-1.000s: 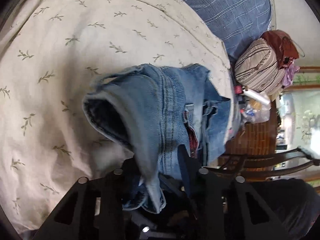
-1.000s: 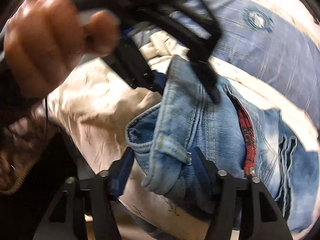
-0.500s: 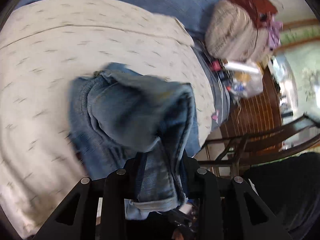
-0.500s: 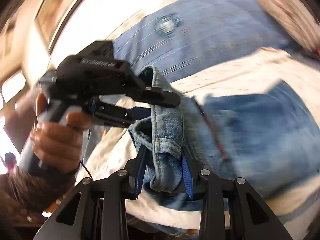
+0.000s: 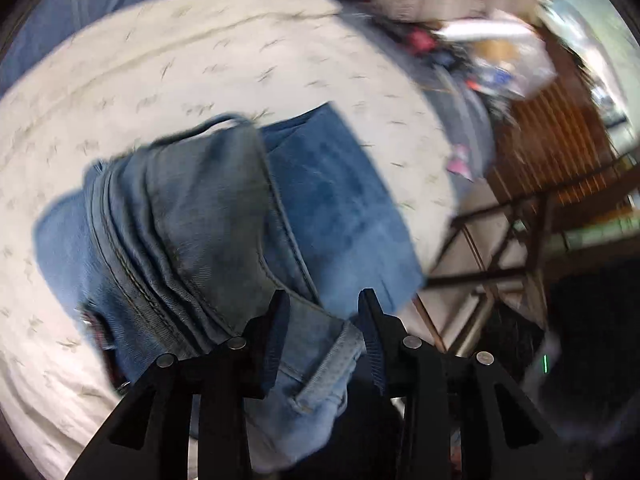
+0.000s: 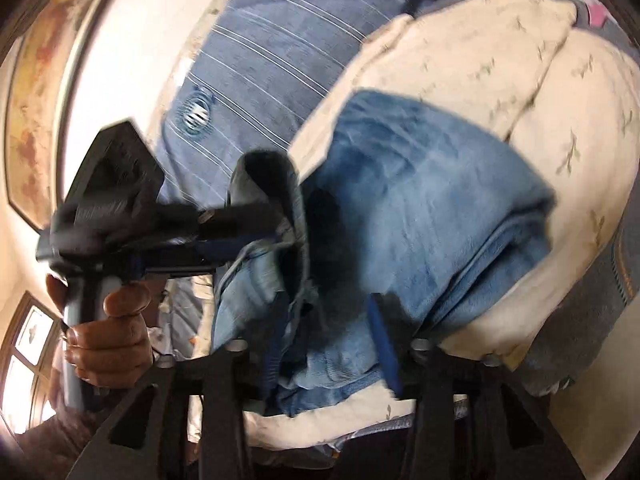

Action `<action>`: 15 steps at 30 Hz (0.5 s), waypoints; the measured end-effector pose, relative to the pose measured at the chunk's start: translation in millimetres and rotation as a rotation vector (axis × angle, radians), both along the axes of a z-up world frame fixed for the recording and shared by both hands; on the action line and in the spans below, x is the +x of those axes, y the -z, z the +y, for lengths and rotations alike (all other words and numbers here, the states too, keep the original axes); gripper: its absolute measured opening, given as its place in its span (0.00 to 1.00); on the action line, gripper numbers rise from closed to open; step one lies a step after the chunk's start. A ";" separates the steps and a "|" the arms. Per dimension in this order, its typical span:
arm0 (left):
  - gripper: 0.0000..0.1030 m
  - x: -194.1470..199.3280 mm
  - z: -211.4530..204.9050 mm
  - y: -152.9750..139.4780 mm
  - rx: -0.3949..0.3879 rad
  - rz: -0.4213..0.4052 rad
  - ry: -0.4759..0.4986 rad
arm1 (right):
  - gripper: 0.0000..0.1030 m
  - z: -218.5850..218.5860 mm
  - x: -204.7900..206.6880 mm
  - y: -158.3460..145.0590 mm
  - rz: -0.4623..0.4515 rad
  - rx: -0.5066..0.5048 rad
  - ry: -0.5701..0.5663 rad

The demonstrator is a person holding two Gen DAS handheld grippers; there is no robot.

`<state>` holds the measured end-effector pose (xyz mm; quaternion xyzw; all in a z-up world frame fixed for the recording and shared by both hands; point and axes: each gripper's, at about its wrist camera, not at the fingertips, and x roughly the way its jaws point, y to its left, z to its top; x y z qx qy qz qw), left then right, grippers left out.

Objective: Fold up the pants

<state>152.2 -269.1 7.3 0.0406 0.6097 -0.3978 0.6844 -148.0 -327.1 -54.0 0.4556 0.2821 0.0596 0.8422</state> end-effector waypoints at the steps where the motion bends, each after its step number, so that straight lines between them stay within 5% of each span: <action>1: 0.35 -3.4 8.1 -12.7 -0.011 -0.037 0.034 | 0.63 -4.9 -3.7 -1.3 -0.012 0.013 0.009; 5: 0.52 5.1 50.3 -52.8 -0.038 -0.203 0.044 | 0.77 -18.6 -23.9 1.5 -0.076 0.130 0.020; 7: 0.53 11.0 67.9 -60.7 -0.033 -0.250 0.005 | 0.82 -7.5 -20.4 -0.6 -0.094 0.148 -0.017; 11: 0.53 25.0 87.8 -57.8 -0.066 -0.223 -0.026 | 0.87 24.9 -3.1 -11.1 -0.067 0.058 -0.125; 15: 0.53 23.7 86.1 -53.4 -0.072 -0.258 0.065 | 0.87 53.1 12.9 -14.8 -0.028 -0.001 -0.198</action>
